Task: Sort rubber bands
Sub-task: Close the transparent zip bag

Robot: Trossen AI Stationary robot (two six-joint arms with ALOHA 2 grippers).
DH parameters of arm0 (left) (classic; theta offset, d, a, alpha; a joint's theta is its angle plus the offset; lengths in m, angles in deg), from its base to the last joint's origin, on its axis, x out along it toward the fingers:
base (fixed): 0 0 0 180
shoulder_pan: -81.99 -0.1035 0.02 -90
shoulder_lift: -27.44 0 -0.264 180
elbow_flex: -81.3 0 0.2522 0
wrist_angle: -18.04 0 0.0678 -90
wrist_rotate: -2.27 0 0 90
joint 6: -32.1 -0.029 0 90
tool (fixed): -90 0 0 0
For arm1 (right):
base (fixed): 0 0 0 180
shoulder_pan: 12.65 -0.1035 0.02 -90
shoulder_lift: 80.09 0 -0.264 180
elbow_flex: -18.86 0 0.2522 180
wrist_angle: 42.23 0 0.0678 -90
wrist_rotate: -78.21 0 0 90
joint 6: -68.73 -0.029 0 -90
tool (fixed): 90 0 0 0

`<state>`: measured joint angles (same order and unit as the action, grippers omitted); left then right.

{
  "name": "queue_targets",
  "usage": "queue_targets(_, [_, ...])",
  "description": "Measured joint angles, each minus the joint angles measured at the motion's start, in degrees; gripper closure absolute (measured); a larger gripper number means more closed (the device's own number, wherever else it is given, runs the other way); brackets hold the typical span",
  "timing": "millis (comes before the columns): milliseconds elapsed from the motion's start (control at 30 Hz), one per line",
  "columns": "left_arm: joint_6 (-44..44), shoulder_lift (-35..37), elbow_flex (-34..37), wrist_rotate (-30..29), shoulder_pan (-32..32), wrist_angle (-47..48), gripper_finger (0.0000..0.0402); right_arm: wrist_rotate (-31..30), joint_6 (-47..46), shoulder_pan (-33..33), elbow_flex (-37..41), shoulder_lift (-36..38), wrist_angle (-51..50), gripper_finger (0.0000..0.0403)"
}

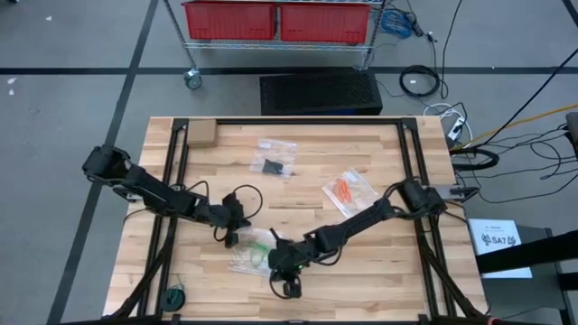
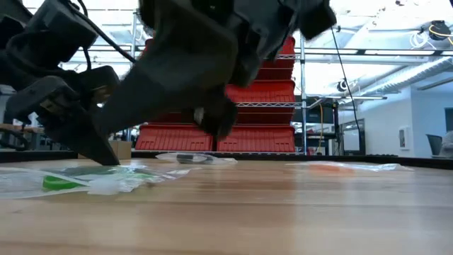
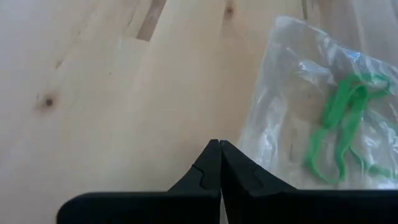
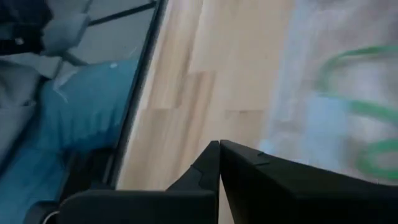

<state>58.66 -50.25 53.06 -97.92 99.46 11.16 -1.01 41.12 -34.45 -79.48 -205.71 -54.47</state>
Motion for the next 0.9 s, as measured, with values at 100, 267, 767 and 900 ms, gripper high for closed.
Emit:
queue_targets(100, [1.35, 0.07, 0.0, 0.0, 0.32, -0.11, 0.04, 3.13, -2.28, 0.19, 0.1, -2.27, 1.21, 0.0403])
queue_targets(267, [1.68, 0.22, -0.04, 0.02, 1.14, -1.81, 0.04, 1.21, -4.94, 1.22, 0.11, -3.41, -0.57, 0.0403])
queue_targets(767, [9.15, 0.22, -0.04, 0.79, 9.14, -2.14, 0.0401, -21.81, -3.16, 4.89, 0.17, 4.4, -29.02, 0.0403])
queue_targets(900, [8.76, 0.24, -0.23, 1.66, 11.94, -5.33, 0.0401, -29.37, -3.18, 5.89, 0.17, 9.31, -40.11, 0.0403])
